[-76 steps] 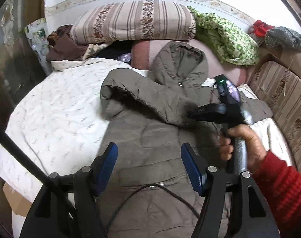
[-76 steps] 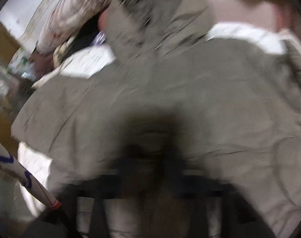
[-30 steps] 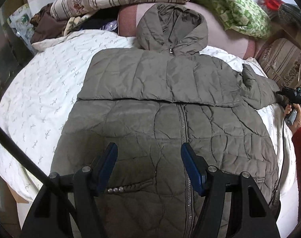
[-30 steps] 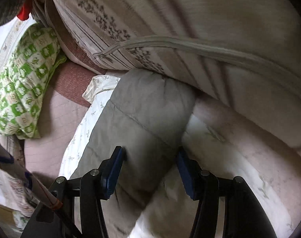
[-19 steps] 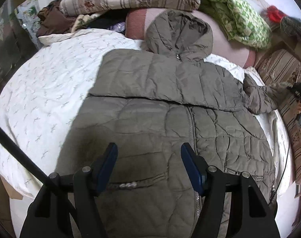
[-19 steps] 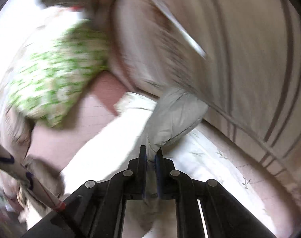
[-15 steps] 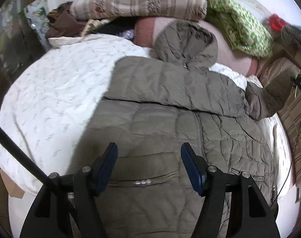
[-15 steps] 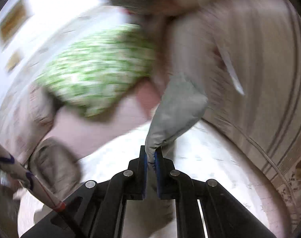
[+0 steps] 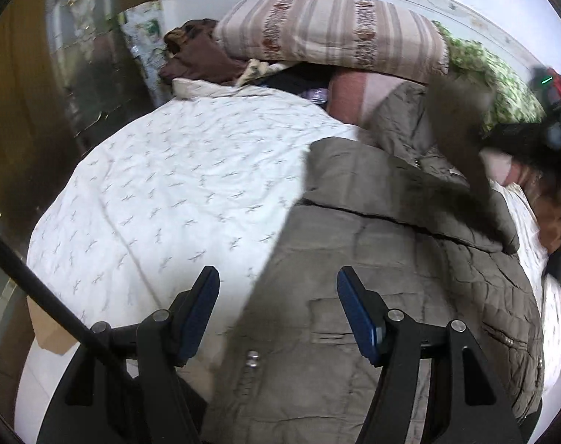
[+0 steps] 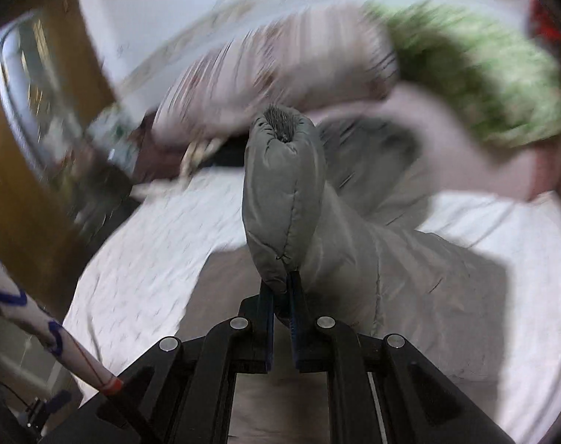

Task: Fold large clothes
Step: 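Grasp the other sleeve cuff with the right tool, then fold the held sleeve across the chest with the right tool, release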

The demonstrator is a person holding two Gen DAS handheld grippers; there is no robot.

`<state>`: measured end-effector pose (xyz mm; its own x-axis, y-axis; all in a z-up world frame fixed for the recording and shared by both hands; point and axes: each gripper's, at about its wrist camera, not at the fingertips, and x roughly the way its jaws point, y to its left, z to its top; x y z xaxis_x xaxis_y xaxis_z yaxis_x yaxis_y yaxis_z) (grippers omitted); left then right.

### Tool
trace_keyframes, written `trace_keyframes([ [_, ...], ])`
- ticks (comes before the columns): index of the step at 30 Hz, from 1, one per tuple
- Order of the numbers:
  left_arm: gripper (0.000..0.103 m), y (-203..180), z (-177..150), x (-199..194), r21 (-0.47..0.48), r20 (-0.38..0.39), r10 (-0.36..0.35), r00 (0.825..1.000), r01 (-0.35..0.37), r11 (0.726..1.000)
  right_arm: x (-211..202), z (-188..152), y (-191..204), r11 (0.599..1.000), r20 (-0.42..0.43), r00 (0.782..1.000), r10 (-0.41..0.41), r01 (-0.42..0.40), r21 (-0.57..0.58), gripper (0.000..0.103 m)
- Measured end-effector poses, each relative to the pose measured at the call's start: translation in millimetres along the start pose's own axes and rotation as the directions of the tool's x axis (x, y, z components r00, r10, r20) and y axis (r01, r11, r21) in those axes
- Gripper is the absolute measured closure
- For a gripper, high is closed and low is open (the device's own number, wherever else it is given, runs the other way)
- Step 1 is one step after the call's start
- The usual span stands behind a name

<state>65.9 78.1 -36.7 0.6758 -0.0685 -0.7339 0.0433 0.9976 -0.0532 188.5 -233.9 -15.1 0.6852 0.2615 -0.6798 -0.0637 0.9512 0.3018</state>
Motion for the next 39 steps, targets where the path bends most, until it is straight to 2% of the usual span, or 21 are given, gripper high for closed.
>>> trace_keyframes([
  [4, 0.038, 18.1, -1.8, 4.2, -0.029, -0.013, 0.016, 1.0, -0.016, 0.999, 86.5, -39.6, 38.4, 0.995, -0.154, 0.985, -0.073, 0.06, -0.084, 0.094],
  [6, 0.038, 25.6, -2.4, 4.7, -0.039, -0.014, 0.028, 1.0, -0.029, 0.999, 114.4, -53.8, 45.5, 0.977, -0.171, 0.97, -0.172, 0.145, -0.158, 0.092],
  [8, 0.038, 31.0, -1.6, 6.1, -0.049, -0.015, 0.041, 0.999, -0.041, 0.998, 120.7, -66.6, 56.0, 0.95, -0.148, 0.96, -0.238, 0.198, -0.242, 0.086],
  [9, 0.038, 32.2, -0.7, 7.2, -0.053, -0.017, 0.044, 0.999, -0.045, 0.998, 118.3, -70.2, 60.1, 0.939, -0.141, 0.958, -0.25, 0.204, -0.278, 0.08],
  [11, 0.038, 32.4, 3.9, 10.4, -0.06, -0.021, 0.045, 0.999, -0.046, 0.997, 100.9, -76.0, 65.2, 0.925, -0.123, 0.964, -0.234, 0.182, -0.334, 0.035],
  [12, 0.038, 30.9, 6.4, 12.0, -0.061, -0.022, 0.04, 0.999, -0.041, 0.997, 90.2, -74.7, 68.6, 0.916, -0.091, 0.967, -0.239, 0.194, -0.35, 0.029],
  [13, 0.038, 28.0, 10.2, 14.4, -0.063, -0.021, 0.033, 0.999, -0.034, 0.997, 75.2, -77.0, 70.0, 0.895, -0.033, 0.965, -0.262, 0.23, -0.382, 0.027],
  [14, 0.038, 25.6, 12.0, 16.2, -0.063, -0.02, 0.028, 0.999, -0.029, 0.998, 64.8, -76.7, 69.8, 0.875, -0.002, 0.958, -0.286, 0.26, -0.409, 0.027],
  [17, 0.038, 9.7, 24.9, 28.5, -0.053, -0.021, -0.006, 1.0, 0.005, 0.999, 39.0, -79.4, 54.1, 0.85, 0.029, 0.942, -0.335, 0.315, -0.422, 0.027],
  [22, 0.038, -31.1, 56.8, 69.6, 0.011, -0.048, -0.047, 0.998, 0.048, 0.999, 15.7, -65.0, -4.9, 0.876, 0.014, 0.915, -0.402, 0.389, -0.285, 0.027],
  [25, 0.038, -62.6, 77.6, 107.0, 0.062, -0.102, -0.08, 0.992, 0.087, 0.994, 5.8, -62.1, -38.5, 0.845, 0.015, 0.874, -0.487, 0.475, -0.246, 0.027],
  [27, 0.038, -83.7, 89.7, 139.2, 0.089, -0.15, -0.11, 0.983, 0.124, 0.988, -0.2, -60.8, -52.5, 0.832, 0.017, 0.857, -0.515, 0.504, -0.23, 0.027],
  [29, 0.038, -97.0, 96.7, 163.7, 0.085, -0.186, -0.15, 0.971, 0.169, 0.982, -5.7, -61.6, -61.2, 0.83, 0.018, 0.852, -0.523, 0.515, -0.214, 0.027],
  [33, 0.039, -119.8, 104.6, 207.2, 0.052, -0.266, -0.223, 0.938, 0.245, 0.968, -10.7, -63.6, -68.8, 0.812, 0.029, 0.834, -0.551, 0.543, -0.211, 0.027],
  [34, 0.057, -123.5, 104.7, 212.8, 0.045, -0.28, -0.233, 0.931, 0.255, 0.966, -10.3, -63.7, -69.3, 0.806, 0.032, 0.829, -0.559, 0.552, -0.216, 0.027],
  [35, 0.064, -128.9, 104.2, 218.1, 0.047, -0.297, -0.229, 0.927, 0.254, 0.966, -10.4, -64.2, -69.0, 0.803, 0.034, 0.826, -0.562, 0.555, -0.217, 0.027],
  [37, 0.074, -132.0, 103.9, 217.7, 0.055, -0.298, -0.185, 0.937, 0.211, 0.976, -10.7, -64.5, -66.2, 0.802, 0.036, 0.825, -0.563, 0.557, -0.215, 0.027],
  [39, 0.076, -127.6, 104.3, 211.3, 0.054, -0.279, -0.169, 0.945, 0.191, 0.98, -12.6, -65.9, -63.6, 0.804, 0.034, 0.826, -0.563, 0.557, -0.208, 0.027],
])
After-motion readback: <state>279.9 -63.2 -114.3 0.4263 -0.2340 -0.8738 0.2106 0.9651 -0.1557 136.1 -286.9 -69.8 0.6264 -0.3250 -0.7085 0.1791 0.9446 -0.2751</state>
